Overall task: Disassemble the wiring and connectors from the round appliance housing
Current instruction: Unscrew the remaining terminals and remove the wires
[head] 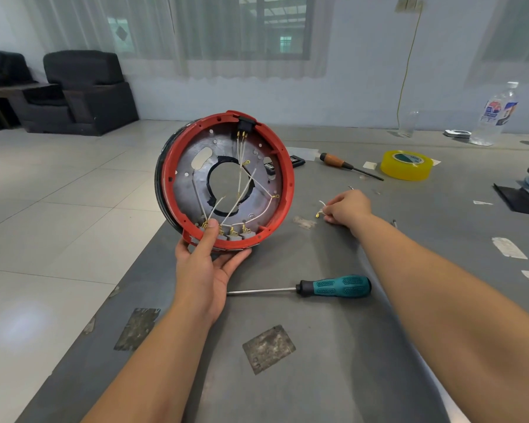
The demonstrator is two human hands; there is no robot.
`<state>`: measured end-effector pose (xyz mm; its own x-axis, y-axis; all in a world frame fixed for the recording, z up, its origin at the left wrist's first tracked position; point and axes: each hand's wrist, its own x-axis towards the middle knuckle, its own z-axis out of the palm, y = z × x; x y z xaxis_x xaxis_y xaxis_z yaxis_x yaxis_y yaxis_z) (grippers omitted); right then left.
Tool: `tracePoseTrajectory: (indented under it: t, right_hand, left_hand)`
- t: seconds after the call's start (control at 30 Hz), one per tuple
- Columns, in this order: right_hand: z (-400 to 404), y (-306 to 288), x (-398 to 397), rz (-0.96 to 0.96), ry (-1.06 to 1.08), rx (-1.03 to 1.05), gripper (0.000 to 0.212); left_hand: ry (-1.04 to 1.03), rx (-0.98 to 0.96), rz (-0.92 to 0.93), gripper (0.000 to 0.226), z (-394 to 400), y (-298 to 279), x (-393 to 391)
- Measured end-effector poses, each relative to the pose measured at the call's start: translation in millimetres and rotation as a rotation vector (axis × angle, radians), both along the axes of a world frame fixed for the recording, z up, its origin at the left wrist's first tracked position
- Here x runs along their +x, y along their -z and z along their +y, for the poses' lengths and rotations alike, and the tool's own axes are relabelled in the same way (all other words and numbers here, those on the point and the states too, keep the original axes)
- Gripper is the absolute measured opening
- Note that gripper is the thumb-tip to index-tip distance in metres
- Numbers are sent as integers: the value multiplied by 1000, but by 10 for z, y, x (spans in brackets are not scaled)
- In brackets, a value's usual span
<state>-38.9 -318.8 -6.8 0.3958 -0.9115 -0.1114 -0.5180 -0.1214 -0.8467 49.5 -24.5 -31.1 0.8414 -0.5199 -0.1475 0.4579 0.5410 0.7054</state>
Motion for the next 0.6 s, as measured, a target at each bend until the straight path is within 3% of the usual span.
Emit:
tracePoseTrajectory:
  t: [0.17, 0.4, 0.6]
  right_hand:
    - [-107, 48, 165, 115, 69, -108, 4]
    - [-128, 84, 212, 260, 93, -155, 11]
    - [-88, -11, 112, 88, 52, 2, 24]
  left_hand:
    - [-5, -6, -2, 56, -7, 8, 5]
    - [-14, -25, 26, 51, -15, 8, 15]
    - [-7, -28, 35, 55, -14, 2, 16]
